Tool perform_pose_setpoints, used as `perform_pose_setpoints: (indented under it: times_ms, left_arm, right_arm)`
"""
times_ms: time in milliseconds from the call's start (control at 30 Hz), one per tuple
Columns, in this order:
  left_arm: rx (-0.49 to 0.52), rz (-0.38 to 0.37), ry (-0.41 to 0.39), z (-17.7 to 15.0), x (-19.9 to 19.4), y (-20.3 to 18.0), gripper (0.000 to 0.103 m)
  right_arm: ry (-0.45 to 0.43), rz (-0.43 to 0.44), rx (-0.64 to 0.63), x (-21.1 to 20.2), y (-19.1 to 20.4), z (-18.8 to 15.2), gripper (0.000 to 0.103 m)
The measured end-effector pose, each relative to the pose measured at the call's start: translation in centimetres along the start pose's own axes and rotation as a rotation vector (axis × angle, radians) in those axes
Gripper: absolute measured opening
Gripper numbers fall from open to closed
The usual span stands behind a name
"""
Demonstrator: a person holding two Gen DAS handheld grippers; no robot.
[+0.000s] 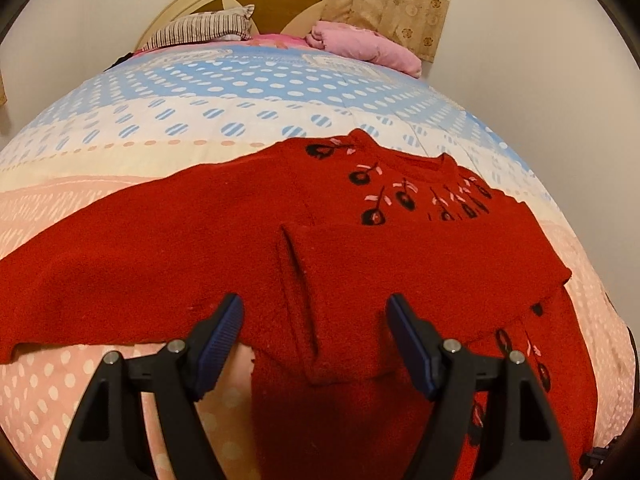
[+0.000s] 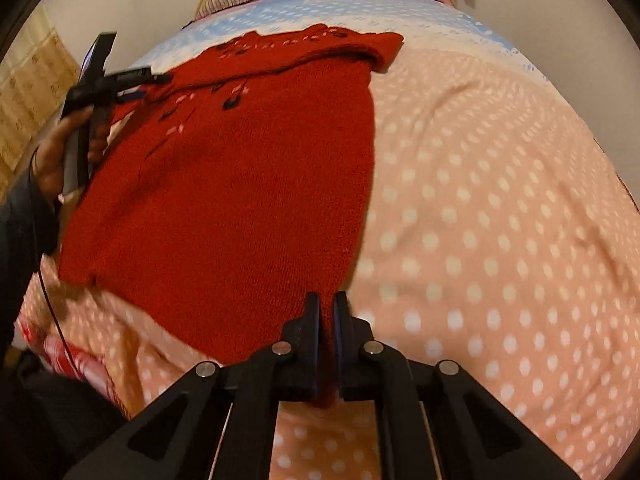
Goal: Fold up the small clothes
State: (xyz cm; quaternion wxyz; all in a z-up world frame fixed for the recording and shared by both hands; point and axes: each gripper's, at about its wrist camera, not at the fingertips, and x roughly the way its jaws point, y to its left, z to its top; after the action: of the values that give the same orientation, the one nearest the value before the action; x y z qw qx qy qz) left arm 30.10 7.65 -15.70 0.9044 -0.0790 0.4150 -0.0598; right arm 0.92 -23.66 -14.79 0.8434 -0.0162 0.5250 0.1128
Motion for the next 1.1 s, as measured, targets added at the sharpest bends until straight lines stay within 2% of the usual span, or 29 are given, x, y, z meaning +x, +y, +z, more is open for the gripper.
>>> perform_pose_setpoints:
  times_ms: [133, 200, 267, 300, 333, 367, 433, 567, 700, 833, 900, 1100]
  left_arm:
    - [0.028, -0.006, 0.006, 0.1, 0.1, -0.6, 0.076]
    - [0.036, -0.012, 0.02, 0.2, 0.5, -0.8, 0.076]
    - [0.034, -0.024, 0.032, 0.2, 0.9, -0.7, 0.072]
    - [0.035, -0.032, 0.037, 0.3, 1.1, -0.7, 0.061]
    - [0.034, -0.044, 0.042, 0.3, 1.3, -0.7, 0.049]
    - [0.031, -0.051, 0.049, 0.3, 1.5, -0.7, 0.042]
    - [0.03, -0.073, 0.038, 0.2, 1.4, -0.8, 0.014]
    - [0.04, -0.085, -0.002, 0.5, 0.3, -0.9, 0.01]
    - [0.018, -0.063, -0.058, 0.9, -1.7, 0.1, 0.006]
    - [0.031, 0.003, -0.038, 0.3, -0.8, 1.1, 0.006]
    - [0.029, 0.025, -0.016, -0.1, 0.1, 1.4, 0.006]
    - [0.01, -0.013, -0.038, -0.5, -0.2, 1.6, 0.004]
  right_arm:
    - [-0.006, 0.038, 0.05, -0.3, -1.3, -0.3, 0.007]
    - [0.001, 0.071, 0.107, -0.1, -2.1, 0.2, 0.012]
    - [-0.007, 0.071, 0.126, -0.3, -2.3, 0.3, 0.024]
    - [-0.024, 0.073, 0.134, -0.5, -2.4, 0.3, 0.029]
    - [-0.039, 0.073, 0.142, -0.7, -2.5, 0.4, 0.04]
    - [-0.055, 0.071, 0.154, -0.8, -2.6, 0.4, 0.048]
    - [-0.079, 0.076, 0.176, -0.8, -2.8, 0.5, 0.048]
    - [-0.119, 0.083, 0.21, -0.9, -3.1, 0.7, 0.048]
    - [-0.163, 0.081, 0.22, -1.7, -3.5, 0.9, 0.048]
    - [-0.197, 0.081, 0.216, -2.4, -3.4, 1.9, 0.048]
    - [-0.202, 0.082, 0.187, -2.6, -2.9, 2.9, 0.048]
    - [-0.22, 0.134, 0.108, -2.5, -0.6, 7.8, 0.049]
